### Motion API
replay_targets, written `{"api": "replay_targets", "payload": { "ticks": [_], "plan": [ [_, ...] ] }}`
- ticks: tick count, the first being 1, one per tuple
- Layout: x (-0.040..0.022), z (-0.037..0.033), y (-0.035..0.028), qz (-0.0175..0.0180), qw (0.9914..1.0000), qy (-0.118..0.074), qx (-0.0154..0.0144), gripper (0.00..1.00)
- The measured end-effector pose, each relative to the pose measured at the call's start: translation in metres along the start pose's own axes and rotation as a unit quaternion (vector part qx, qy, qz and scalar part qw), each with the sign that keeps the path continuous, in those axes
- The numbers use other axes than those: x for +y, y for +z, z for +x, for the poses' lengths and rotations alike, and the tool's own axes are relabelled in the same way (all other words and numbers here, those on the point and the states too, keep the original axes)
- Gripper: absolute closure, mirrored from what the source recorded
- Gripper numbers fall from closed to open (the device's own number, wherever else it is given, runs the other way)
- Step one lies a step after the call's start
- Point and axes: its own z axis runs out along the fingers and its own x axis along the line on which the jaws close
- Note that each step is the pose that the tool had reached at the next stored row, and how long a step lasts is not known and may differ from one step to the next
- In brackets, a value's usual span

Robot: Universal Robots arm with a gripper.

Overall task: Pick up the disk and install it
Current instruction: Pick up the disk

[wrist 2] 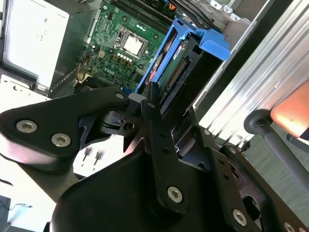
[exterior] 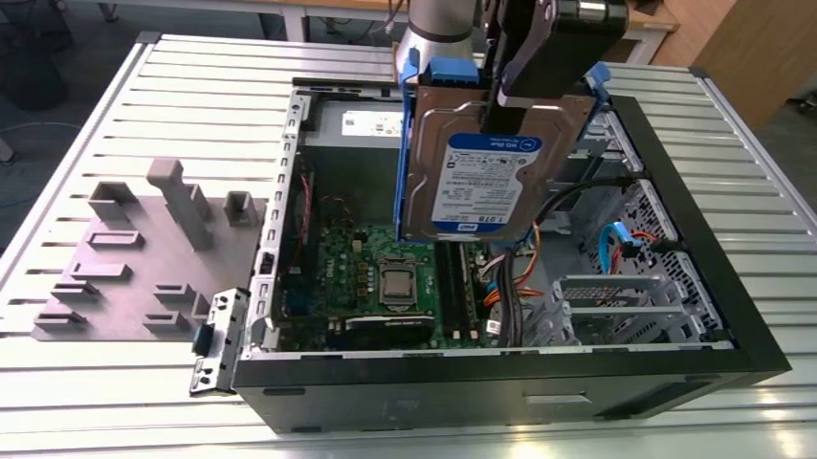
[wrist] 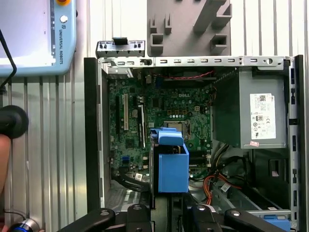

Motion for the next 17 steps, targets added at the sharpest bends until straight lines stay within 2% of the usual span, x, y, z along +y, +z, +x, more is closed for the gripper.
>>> {"api": "replay_targets", "payload": {
  "ticks": [12,17],
  "plan": [
    [-0.0001,0.0025,-0.0001,0.0,1.0,0.0,0.0001,0.65],
    [-0.0003,0.0064,-0.0001,0.0,1.0,0.0,0.0001,0.65]
  ]
}}
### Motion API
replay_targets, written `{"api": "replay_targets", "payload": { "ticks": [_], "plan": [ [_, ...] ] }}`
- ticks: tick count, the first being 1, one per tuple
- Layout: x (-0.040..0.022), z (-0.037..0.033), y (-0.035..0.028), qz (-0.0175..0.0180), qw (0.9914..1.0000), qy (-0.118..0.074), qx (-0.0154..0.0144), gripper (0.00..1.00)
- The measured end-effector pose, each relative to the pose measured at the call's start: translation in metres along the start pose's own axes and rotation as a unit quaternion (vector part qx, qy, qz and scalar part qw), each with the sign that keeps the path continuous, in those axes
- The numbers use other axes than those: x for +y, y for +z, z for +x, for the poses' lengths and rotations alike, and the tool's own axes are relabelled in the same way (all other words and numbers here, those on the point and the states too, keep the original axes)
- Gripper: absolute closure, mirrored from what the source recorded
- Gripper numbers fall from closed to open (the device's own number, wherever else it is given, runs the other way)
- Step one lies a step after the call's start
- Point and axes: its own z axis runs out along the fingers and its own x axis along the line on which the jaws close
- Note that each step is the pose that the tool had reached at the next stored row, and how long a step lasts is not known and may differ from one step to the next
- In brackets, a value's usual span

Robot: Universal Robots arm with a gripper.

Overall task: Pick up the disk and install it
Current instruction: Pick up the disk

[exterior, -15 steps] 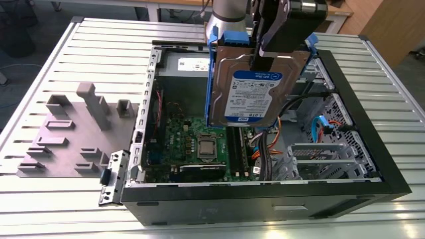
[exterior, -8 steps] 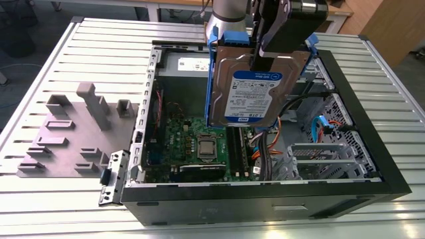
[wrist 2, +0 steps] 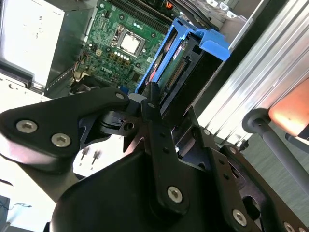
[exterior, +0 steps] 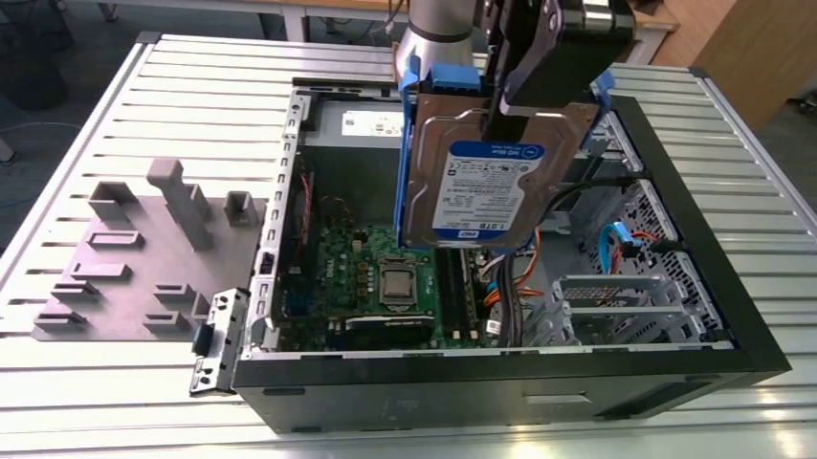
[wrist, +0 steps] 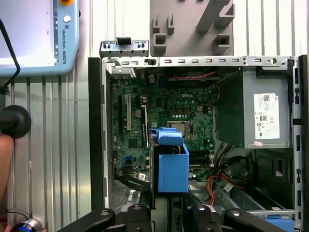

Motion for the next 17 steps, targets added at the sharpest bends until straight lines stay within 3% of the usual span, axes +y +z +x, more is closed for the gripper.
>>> {"api": "replay_targets", "payload": {
  "ticks": [7,17],
  "plan": [
    [-0.0002,0.0044,-0.0001,0.0,1.0,0.0,0.0,0.65],
    [-0.0002,0.0053,-0.0001,0.0,1.0,0.0,0.0,0.65]
  ]
}}
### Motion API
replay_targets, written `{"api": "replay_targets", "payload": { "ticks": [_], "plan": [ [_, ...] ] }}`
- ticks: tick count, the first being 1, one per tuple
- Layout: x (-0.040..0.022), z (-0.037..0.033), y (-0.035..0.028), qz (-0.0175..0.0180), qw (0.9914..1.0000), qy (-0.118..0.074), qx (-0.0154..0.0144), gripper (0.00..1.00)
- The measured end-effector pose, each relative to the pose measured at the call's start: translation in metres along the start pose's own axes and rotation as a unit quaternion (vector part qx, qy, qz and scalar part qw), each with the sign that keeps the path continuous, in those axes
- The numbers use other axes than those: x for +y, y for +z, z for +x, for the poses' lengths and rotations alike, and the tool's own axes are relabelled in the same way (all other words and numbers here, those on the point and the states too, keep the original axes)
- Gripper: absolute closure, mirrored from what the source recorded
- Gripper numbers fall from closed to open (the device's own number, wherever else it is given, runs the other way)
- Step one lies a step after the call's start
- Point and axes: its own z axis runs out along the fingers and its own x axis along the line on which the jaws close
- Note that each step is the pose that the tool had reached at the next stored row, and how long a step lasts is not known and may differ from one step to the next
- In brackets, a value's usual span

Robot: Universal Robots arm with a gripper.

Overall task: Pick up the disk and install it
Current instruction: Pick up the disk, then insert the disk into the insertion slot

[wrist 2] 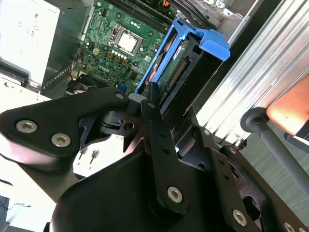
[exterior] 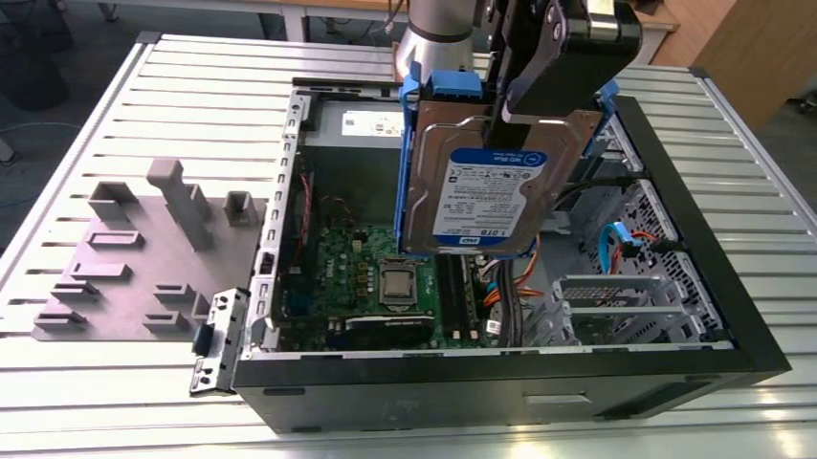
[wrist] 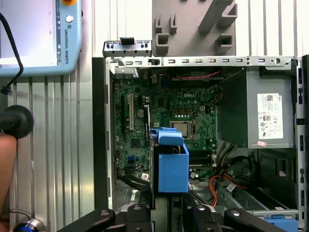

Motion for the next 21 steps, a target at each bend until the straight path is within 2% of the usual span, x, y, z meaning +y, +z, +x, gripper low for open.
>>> {"api": "replay_targets", "payload": {
  "ticks": [4,21],
  "plan": [
    [-0.0025,0.0,0.0001,0.0,1.0,0.0,0.0,0.65],
    [-0.0247,-0.0009,0.0002,0.0,1.0,0.0,0.0,0.65]
  ]
}}
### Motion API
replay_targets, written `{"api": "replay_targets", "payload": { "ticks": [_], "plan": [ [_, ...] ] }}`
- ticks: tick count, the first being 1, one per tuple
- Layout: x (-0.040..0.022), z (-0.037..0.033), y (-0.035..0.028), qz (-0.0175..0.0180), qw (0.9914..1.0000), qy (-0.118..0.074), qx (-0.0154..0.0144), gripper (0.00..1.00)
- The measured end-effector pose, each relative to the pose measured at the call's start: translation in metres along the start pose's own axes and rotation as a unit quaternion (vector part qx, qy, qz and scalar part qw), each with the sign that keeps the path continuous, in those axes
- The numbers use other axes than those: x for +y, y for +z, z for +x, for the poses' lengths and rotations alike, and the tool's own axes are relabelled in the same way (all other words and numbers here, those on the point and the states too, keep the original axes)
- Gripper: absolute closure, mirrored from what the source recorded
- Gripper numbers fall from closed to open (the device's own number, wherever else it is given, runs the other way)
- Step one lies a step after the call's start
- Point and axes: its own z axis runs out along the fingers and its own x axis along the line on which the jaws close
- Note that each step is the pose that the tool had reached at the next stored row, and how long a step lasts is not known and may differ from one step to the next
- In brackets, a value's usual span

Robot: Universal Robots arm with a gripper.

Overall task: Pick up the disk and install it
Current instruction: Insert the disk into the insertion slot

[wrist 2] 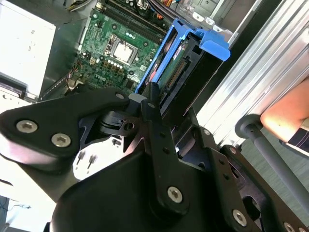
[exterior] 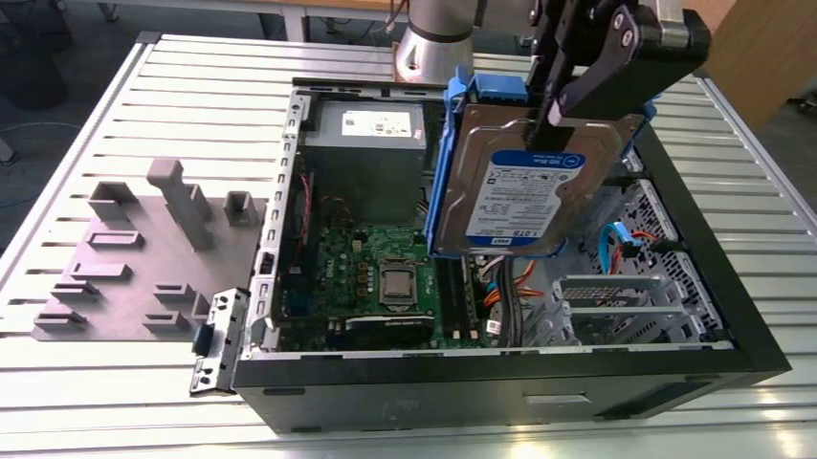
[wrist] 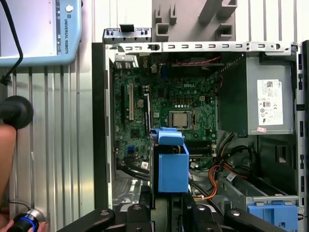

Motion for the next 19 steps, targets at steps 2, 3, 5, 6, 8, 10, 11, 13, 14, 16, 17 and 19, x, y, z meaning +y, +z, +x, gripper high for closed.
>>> {"api": "replay_targets", "payload": {
  "ticks": [2,3,5,6,8,10,11,13,14,16,17,19],
  "plan": [
    [-0.0017,-0.0001,0.0,0.0,1.0,0.0,0.0,0.65],
    [-0.0019,-0.0001,0.0,0.0,1.0,0.0,0.0,0.65],
    [-0.006,-0.0002,0.0,0.0,1.0,0.0,0.0,0.65],
    [-0.0068,-0.0003,-0.0001,0.0,1.0,0.0,0.0,0.65],
    [-0.0068,-0.0003,-0.0001,0.0,1.0,0.0,0.0,0.65],
    [-0.0068,-0.0003,0.0,0.0,1.0,0.0,0.0,0.65],
    [-0.0068,-0.0003,-0.0001,0.0,1.0,0.0,0.0,0.65],
    [-0.0068,-0.0003,-0.0001,0.0,1.0,0.0,0.0,0.65],
    [-0.0069,-0.0003,-0.0001,0.0,1.0,0.0,0.0,0.65],
    [-0.0073,-0.0003,0.0,0.0,1.0,0.0,0.0,0.65],
    [-0.0081,-0.0003,0.0,0.0,1.0,0.0,-0.0001,0.65],
    [-0.0107,-0.0004,0.0,0.0,1.0,0.0,0.0,0.65]
  ]
}}
